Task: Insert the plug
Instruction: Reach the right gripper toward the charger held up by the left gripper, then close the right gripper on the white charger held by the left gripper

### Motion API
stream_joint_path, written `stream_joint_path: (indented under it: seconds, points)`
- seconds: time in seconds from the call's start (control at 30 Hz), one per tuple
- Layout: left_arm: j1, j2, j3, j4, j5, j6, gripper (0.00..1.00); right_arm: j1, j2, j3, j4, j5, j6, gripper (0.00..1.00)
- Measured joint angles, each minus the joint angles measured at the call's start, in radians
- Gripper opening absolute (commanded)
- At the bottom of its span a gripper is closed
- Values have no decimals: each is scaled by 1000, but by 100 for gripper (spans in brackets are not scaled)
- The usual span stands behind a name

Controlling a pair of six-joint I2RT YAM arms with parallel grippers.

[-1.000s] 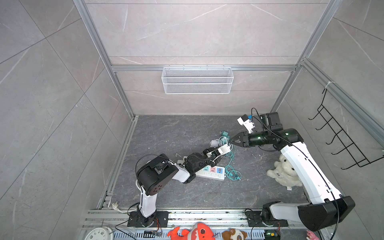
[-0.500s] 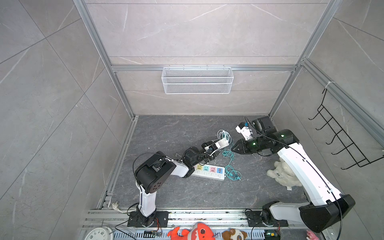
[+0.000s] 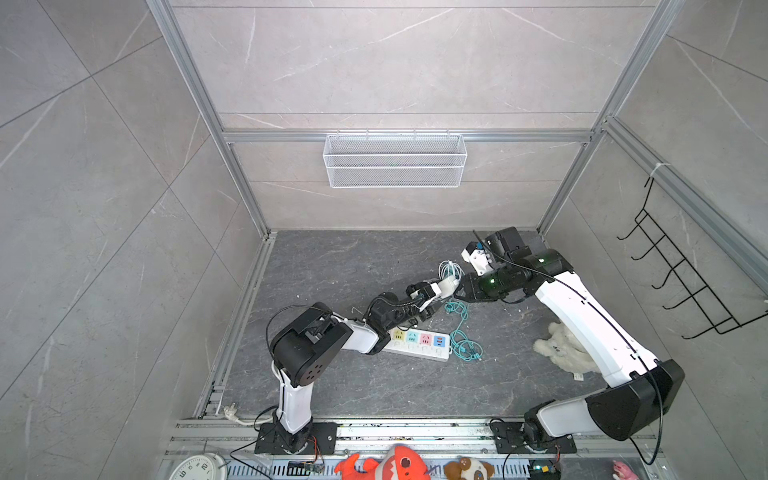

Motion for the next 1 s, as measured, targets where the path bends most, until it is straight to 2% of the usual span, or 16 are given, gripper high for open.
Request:
stream_joint_path:
  seconds: [0.43,0.93,1.0]
  points:
    - [0,2,15,0,26,-65,24,0,70,40,39,-14,-5,44]
    - [2,11,15,0,24,-82,24,0,100,57,79,-55,-12,38]
    - [2,11,15,0,24,-83,24,0,100,55,82,-53,-12,35]
